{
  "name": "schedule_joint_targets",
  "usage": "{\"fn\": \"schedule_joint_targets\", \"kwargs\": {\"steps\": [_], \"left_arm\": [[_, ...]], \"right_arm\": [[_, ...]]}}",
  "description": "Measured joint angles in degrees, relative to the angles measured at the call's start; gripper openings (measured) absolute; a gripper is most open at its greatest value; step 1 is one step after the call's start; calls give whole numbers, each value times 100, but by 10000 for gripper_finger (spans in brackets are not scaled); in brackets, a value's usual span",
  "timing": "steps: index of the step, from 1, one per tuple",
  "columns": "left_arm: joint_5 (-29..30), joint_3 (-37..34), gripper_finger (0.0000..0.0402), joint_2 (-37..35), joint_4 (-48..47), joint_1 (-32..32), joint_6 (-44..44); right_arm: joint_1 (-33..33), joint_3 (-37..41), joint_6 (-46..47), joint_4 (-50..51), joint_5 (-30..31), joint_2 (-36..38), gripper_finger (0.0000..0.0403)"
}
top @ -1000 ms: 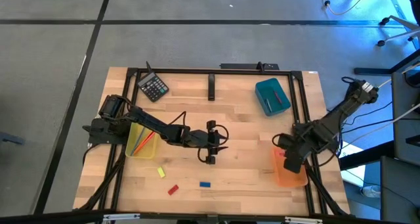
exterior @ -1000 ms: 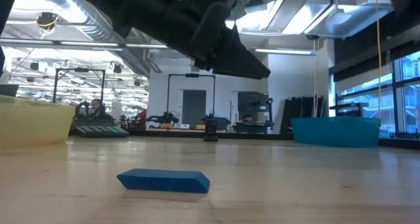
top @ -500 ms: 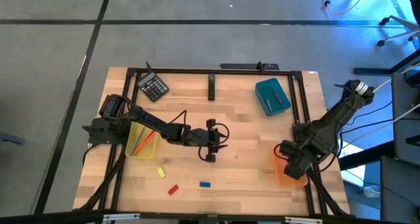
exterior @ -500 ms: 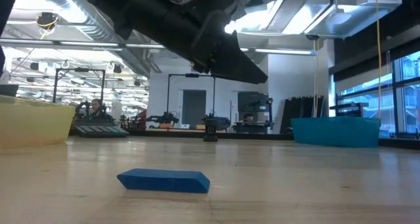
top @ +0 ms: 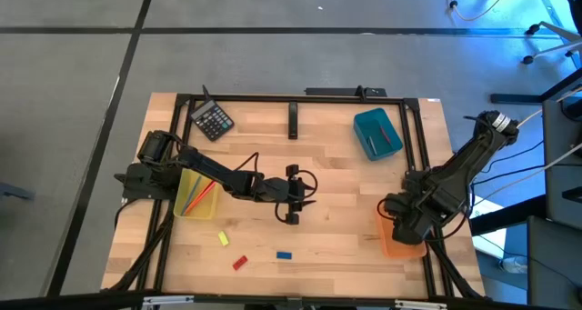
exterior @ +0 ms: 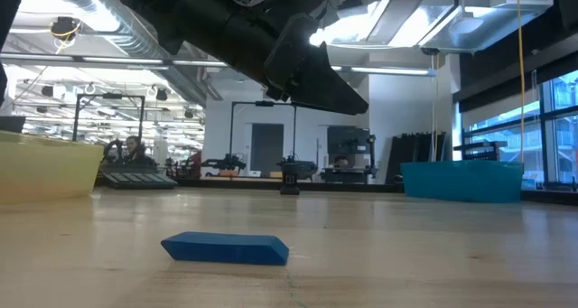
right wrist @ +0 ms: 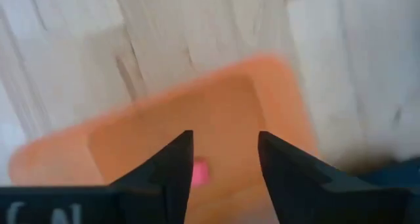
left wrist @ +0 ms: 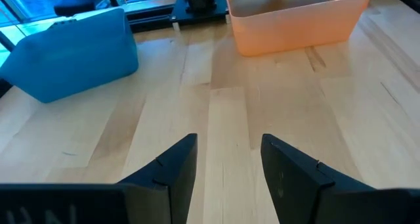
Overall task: Sort crayons/erasers/pens/pencils in bins
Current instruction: Put the blue eraser into the orange bin
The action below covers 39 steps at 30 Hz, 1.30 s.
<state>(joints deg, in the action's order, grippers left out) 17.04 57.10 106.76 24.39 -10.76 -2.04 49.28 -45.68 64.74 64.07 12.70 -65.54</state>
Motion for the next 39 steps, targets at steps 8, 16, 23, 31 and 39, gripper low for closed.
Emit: {"fn": "schedule_joint_targets", "kwargs": {"steps": [8, 16, 23, 31, 39], "left_arm": [[-311, -4, 161, 0, 541, -10, 0], [-302, -4, 161, 0, 484, -61, -7], [-264, -4, 161, 0, 489, -95, -2], [-47, -4, 161, -2, 737, -92, 160], [490, -4, 161, -57, 668, -123, 140]], "right_arm": [[-411, 80, -1902, -2004, 1612, 5, 170], [-1139, 710, -4268, -4928, 1634, -2, 170], [-1537, 911, -5333, -5837, 1637, -32, 170], [-1856, 1048, -5587, -6406, 1616, -678, 170], [-2195, 1048, -5574, -6868, 1519, -1201, 170]]}}
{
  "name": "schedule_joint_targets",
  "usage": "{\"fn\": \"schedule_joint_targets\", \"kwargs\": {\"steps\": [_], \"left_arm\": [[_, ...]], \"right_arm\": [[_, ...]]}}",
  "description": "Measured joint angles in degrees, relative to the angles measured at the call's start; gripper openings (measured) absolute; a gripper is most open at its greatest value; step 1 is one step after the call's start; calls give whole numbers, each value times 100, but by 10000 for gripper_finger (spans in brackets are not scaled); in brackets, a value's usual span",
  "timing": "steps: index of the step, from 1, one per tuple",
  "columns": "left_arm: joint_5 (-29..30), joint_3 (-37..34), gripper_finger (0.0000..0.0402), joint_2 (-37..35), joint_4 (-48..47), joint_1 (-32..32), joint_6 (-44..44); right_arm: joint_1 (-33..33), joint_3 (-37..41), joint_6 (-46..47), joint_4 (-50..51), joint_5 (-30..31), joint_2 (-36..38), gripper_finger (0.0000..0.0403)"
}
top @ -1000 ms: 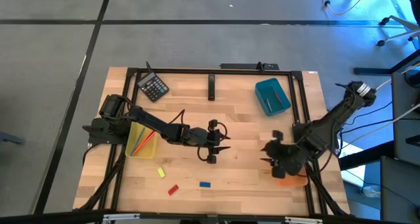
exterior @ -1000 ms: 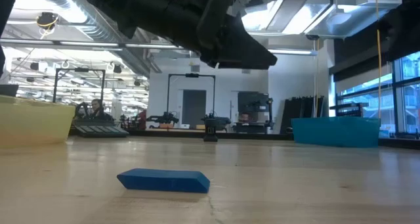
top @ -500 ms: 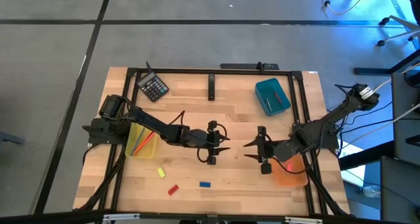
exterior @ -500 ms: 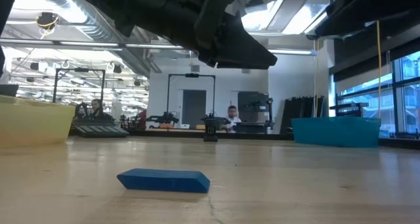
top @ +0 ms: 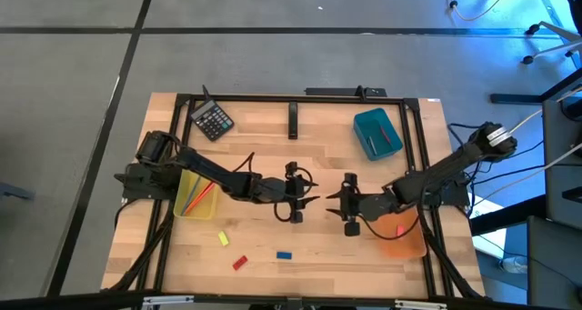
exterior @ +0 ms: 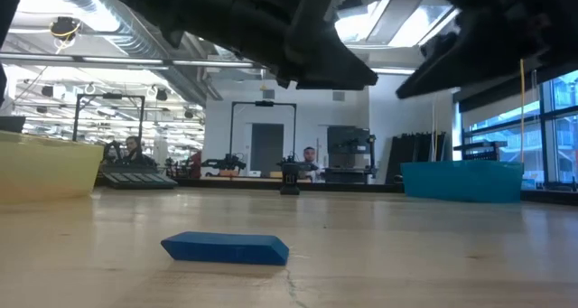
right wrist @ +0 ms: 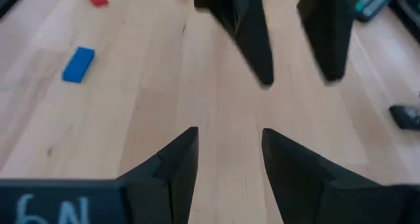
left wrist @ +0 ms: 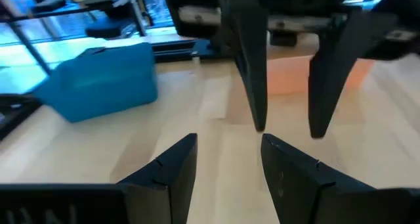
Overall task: Sort crayons/erasers/pens/pencils in bins
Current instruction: Put the blue eraser into the orange bin
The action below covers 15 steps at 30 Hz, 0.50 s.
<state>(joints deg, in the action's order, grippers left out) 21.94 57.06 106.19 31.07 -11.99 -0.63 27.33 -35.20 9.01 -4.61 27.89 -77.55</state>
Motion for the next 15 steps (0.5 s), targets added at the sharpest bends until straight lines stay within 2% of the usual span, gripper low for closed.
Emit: {"fn": "schedule_joint_targets", "kwargs": {"steps": [3, 8, 15], "left_arm": [[136, 4, 161, -151, -162, -25, -12], [206, 2, 161, -274, -365, -30, -5], [598, 2, 161, -284, -826, -39, 1]], "right_arm": [[-92, 0, 1, -41, -237, -223, 170], [-98, -23, -335, -171, -240, -447, 170], [-212, -766, -1357, -166, 264, -295, 170]]}}
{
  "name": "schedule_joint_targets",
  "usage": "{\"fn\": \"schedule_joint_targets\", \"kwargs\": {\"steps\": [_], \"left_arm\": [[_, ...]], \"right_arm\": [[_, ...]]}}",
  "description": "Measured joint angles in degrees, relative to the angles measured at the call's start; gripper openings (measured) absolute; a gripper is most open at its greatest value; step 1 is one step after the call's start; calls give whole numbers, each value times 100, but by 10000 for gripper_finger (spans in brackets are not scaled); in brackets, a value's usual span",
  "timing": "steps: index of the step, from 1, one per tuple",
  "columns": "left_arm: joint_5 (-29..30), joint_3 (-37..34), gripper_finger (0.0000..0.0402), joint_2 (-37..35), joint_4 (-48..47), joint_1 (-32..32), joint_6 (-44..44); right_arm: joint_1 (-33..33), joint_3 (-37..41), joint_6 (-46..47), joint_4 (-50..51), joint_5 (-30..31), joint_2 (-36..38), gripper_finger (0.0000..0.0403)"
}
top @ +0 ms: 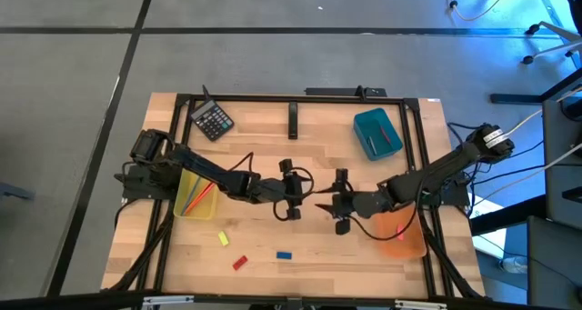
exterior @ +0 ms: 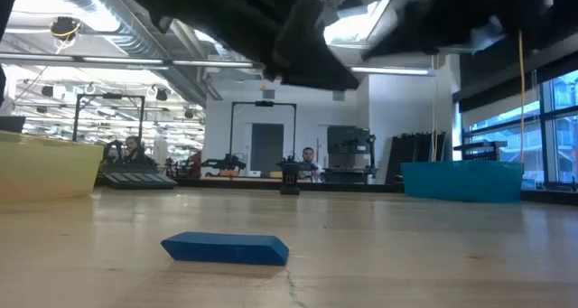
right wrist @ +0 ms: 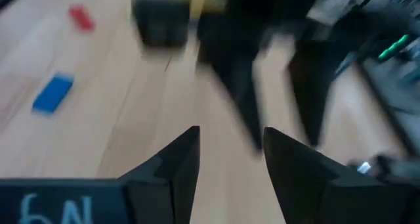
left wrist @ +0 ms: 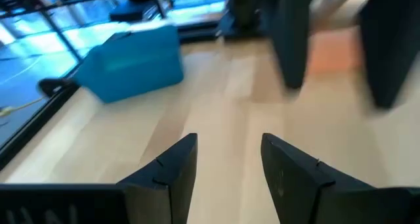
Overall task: Sort crayons/erasers/pens/pencils in bins
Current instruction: Put the blue eraser into the orange bin
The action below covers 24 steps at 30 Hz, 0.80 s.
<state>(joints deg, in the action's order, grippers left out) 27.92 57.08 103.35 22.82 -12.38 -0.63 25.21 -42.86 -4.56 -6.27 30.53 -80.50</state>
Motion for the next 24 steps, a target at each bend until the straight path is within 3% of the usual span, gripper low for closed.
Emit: {"fn": "schedule_joint_targets", "kwargs": {"steps": [6, 11, 14, 16, 19, 24], "left_arm": [[305, 0, 161, -204, -620, -2, 53], [532, -2, 161, -508, -1516, -14, 379], [576, -2, 161, -521, -1666, -38, 445], [493, -2, 161, -520, -1682, -40, 453], [525, -2, 161, -524, -2042, -44, 525], [805, 20, 161, -1105, -2523, -261, 879]], "right_arm": [[-370, -414, -159, 1087, -356, 68, 170], [-377, -398, 1011, 3673, -239, 371, 170], [-185, -397, 1649, 4428, 24, 730, 170], [-82, -397, 1742, 4347, 156, 961, 170], [-125, -399, 1348, 3456, 112, 1111, 170], [-502, -352, 325, 1289, -926, 792, 170]]}}
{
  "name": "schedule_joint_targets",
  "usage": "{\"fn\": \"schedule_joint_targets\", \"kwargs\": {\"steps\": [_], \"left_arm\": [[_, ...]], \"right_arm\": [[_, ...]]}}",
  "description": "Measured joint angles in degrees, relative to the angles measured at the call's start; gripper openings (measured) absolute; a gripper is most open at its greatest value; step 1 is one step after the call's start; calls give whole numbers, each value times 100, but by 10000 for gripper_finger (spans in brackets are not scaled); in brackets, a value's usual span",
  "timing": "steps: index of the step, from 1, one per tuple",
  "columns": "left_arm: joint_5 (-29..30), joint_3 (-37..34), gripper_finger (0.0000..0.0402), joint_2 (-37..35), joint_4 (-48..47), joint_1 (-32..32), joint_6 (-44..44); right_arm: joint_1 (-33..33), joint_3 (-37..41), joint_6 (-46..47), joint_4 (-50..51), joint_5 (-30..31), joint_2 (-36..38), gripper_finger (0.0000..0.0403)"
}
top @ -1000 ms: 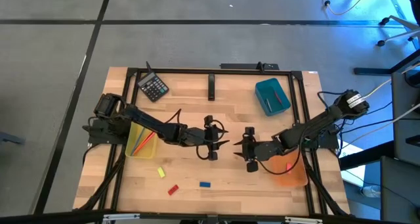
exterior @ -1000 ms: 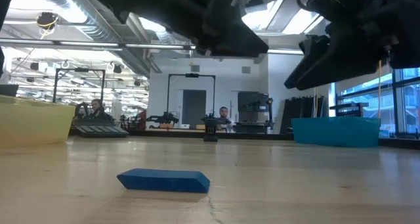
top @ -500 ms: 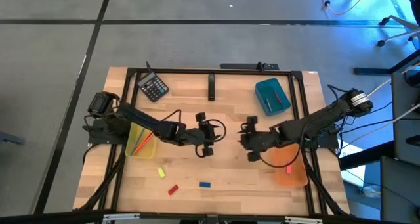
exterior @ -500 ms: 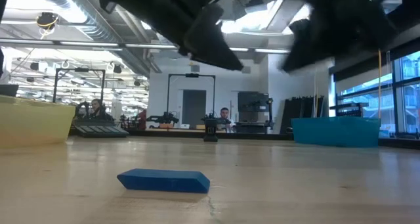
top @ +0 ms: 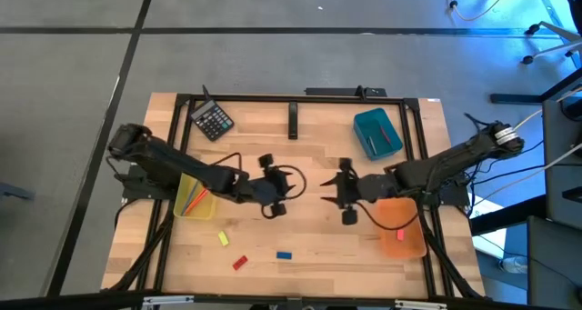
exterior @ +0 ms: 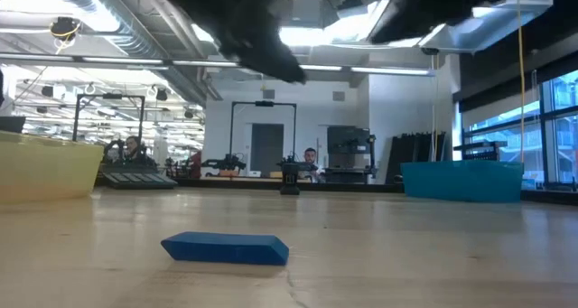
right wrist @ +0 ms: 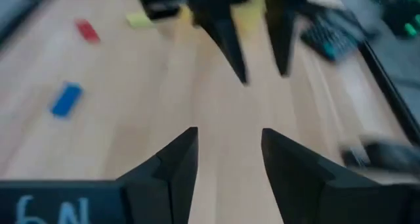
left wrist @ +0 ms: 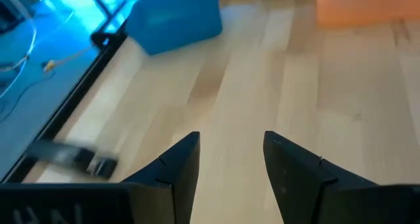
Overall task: Sort crayons/erasers/pens/pencils in bins
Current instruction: Put the blue eraser into the orange bin
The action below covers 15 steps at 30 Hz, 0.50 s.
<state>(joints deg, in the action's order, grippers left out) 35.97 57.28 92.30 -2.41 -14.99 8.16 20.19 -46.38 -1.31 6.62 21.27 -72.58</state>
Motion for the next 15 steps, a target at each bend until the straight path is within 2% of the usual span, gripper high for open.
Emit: {"fn": "schedule_joint_targets", "kwargs": {"steps": [3, 6, 9, 15], "left_arm": [[401, -18, 161, -160, -449, -253, 508], [774, -146, 161, -193, -524, -582, 913], [827, -377, 161, -185, -579, -844, 1427], [1038, -791, 160, -182, -567, -1395, 2603]], "right_arm": [[-123, 5, -387, -989, -425, -396, 170], [-178, 5, -557, -1507, -682, -811, 170], [-176, 14, -444, -1235, -761, -1033, 170], [221, 14, 507, 505, -499, -831, 170]]}}
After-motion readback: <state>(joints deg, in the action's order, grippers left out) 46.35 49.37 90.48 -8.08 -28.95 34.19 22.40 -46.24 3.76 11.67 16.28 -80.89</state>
